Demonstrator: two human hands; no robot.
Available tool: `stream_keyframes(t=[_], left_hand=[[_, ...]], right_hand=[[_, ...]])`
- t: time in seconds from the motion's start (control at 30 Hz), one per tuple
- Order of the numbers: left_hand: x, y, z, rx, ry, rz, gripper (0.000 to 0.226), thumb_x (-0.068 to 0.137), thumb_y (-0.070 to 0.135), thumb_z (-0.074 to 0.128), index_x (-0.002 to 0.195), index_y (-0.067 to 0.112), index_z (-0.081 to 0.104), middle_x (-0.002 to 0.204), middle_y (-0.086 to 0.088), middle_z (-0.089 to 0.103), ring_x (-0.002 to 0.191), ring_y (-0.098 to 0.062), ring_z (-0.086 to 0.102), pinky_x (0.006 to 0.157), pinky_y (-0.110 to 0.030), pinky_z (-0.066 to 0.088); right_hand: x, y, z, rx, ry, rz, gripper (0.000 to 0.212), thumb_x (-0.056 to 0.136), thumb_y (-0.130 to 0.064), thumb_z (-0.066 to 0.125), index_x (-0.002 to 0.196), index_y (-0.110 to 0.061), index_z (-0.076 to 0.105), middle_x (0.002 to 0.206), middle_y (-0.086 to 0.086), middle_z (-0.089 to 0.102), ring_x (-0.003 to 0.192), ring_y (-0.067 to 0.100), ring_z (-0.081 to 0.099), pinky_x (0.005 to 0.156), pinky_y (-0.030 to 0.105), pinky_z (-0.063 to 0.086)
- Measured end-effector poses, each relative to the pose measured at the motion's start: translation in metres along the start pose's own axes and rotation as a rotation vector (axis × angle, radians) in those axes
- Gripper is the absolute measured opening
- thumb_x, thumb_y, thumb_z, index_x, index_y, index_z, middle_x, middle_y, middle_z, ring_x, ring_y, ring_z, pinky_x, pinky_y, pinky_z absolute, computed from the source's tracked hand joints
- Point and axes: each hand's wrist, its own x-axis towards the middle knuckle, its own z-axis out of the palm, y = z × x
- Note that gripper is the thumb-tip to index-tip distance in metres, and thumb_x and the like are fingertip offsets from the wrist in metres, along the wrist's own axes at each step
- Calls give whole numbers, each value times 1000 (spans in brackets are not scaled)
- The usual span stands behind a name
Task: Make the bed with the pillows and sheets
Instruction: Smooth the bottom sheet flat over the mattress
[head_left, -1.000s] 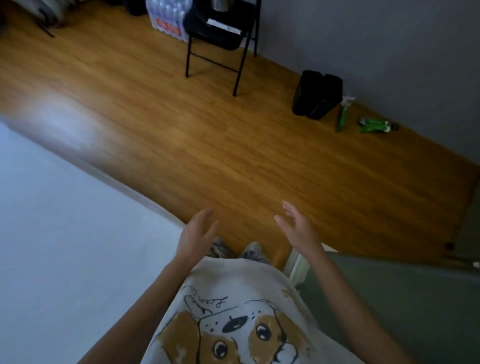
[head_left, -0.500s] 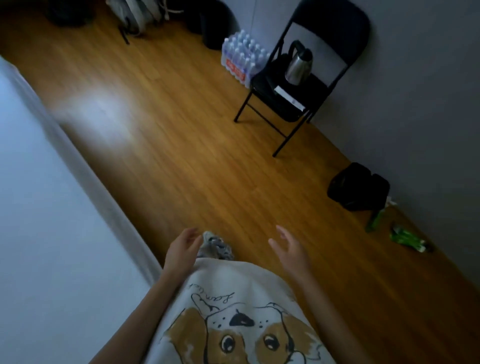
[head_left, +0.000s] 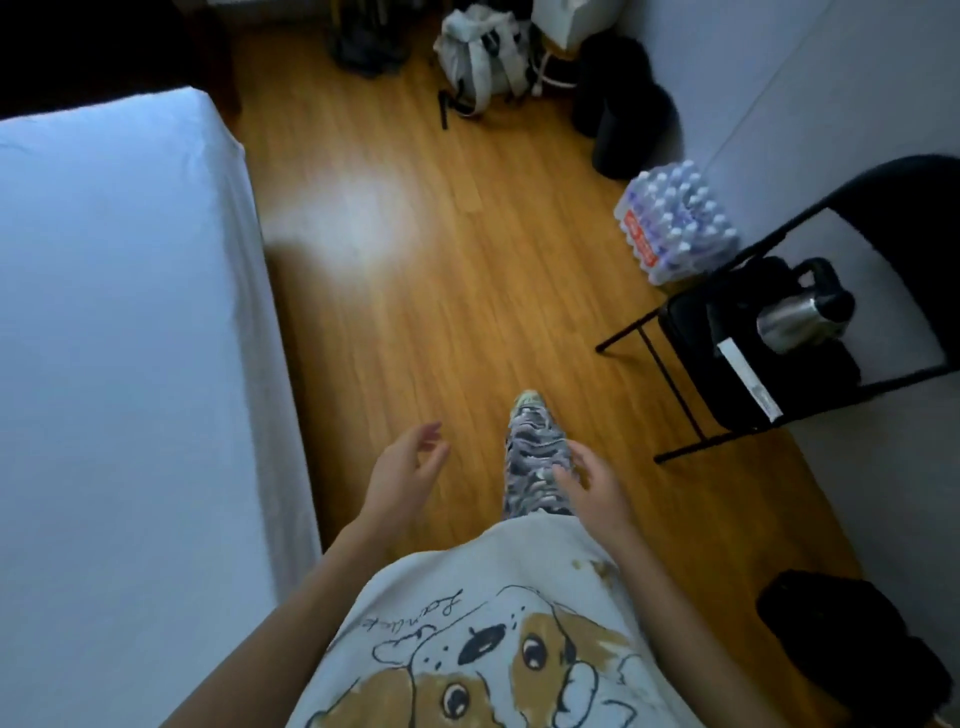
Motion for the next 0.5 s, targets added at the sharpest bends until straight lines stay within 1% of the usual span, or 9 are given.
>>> stream_keyframes(t=[0.07,0.13,0.2,0.23,0.3,0.37,0.4,0.5], left_hand=[[39,12,-7,-25,55,-44,37,97,29,55,132,19,54,124,4,61,107,-7,58,91,-24,50],[87,36,-13,-54,133,-116,36,97,28,55,131,17,55,124,2,61,106,-8,58,88,-21,49],[127,66,-24,-91,193,-165,36,97,28,56,131,16,55,123,2,62,105,-8,59,86,-18,48],[146,82,-31,-112,210,-174,36,97,27,56,131,16,55,122,2,62,105,-8,59,87,-19,48],[187,108,-45,-133,232,-171,37,97,26,55,132,15,55,122,2,63,106,-9,60,90,-24,50],[224,125,-59,-142,258,-199,37,97,25,55,133,14,54,121,3,62,107,-9,60,92,-26,50],[240,131,-66,-154,273,-215,36,97,25,55,132,15,55,120,4,62,106,-8,60,91,-25,50],[295,137,-93,-173,320,-240,34,97,26,57,130,17,56,115,7,63,100,-2,59,83,-15,47]], right_hand=[[51,-30,-13,-33,-43,-38,47,96,-32,56,140,-20,45,143,2,46,129,17,44,96,28,41],[115,-67,-36,-82,-118,-78,49,95,-36,56,140,-23,45,144,0,46,129,17,44,96,28,40],[172,-109,-63,-135,-138,-92,49,94,-38,56,140,-25,46,143,-2,47,129,16,45,95,28,39],[200,-132,-74,-149,-151,-106,48,94,-38,56,140,-25,46,142,-2,48,129,16,45,95,29,39],[260,-176,-91,-177,-196,-159,49,94,-37,56,140,-23,46,143,-1,48,129,14,45,99,31,39],[312,-214,-101,-209,-215,-174,51,95,-38,56,141,-22,45,143,-2,47,130,14,44,103,34,39],[334,-232,-103,-218,-228,-181,50,95,-39,55,141,-21,45,142,-2,48,130,14,45,103,34,40],[402,-285,-93,-228,-241,-207,47,95,-36,56,138,-21,47,140,-2,50,127,13,47,98,28,39]])
